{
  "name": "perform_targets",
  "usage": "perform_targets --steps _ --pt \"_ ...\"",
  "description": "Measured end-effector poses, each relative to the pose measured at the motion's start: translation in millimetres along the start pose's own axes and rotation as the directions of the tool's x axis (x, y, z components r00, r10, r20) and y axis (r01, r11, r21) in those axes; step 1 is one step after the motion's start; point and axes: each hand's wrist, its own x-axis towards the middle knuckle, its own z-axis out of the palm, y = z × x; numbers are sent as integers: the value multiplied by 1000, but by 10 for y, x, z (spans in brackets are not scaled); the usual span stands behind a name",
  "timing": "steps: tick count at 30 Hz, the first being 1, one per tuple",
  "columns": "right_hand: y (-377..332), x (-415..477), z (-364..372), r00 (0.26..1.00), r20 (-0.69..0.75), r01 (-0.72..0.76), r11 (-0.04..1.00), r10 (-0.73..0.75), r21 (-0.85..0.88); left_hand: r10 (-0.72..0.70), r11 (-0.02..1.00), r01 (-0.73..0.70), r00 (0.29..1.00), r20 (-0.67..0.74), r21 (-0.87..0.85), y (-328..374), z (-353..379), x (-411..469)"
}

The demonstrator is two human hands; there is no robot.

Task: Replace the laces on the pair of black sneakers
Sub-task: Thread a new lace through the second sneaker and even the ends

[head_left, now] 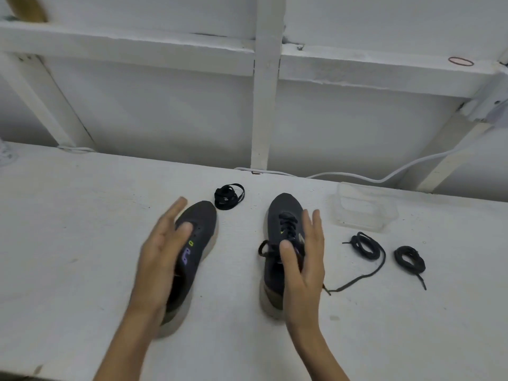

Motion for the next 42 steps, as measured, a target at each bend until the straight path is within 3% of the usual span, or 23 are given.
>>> perform_targets --steps 3,5,7,9,11,13,17,21,24,26,29,32,36,39,42 --pt "-98 -172 369 990 132 56 998 -56 6 -24 997 26 999 -29 76 -86 -504 246" --pt "-76 -262 626 971 238 4 1000 -1 -11 -136 982 133 991 12 137 -314 -753 391" --pt "11 -315 876 933 334 -144 990 138 -7 -243 960 229 967 73 163 -536 -854 451" --pt "123 -335 1110 865 378 -362 932 331 11 -332 943 323 926 179 82 -682 -848 456" --pt "252 -380 1324 810 377 -495 869 450 26 -400 895 439 866 300 -74 -808 -808 438" --pt "344 -446 1491 809 340 -525 850 479 51 -417 869 474 856 305 -143 -867 -798 430" --pt "434 -516 1608 837 276 -514 852 472 101 -429 890 453 872 237 -55 -937 -829 448" --pt "491 -478 1547 838 279 -517 846 470 130 -452 867 486 859 240 -107 -1031 -836 474" --pt "513 -297 1446 849 225 -513 848 477 136 -445 870 463 885 133 -170 -975 -818 584" --pt "545 -70 1392 858 124 -513 845 499 151 -393 915 396 918 43 -78 -928 -802 745" --pt "624 410 1422 850 5 -526 846 527 92 -323 946 322 946 21 31 -886 -761 1124" --pt "708 877 1522 857 -84 -510 860 509 1 -329 938 309 937 121 159 -882 -593 1573" --pt "872 1388 1581 863 -182 -503 837 472 -213 -387 878 229 858 340 421 -933 -203 2052" --pt "1039 1576 1555 897 -136 -430 753 421 -498 -425 800 120 806 413 588 -1022 64 2229" --pt "1132 1652 1534 928 -7 -299 733 372 -611 -377 715 -50 813 444 698 -1163 225 2321"
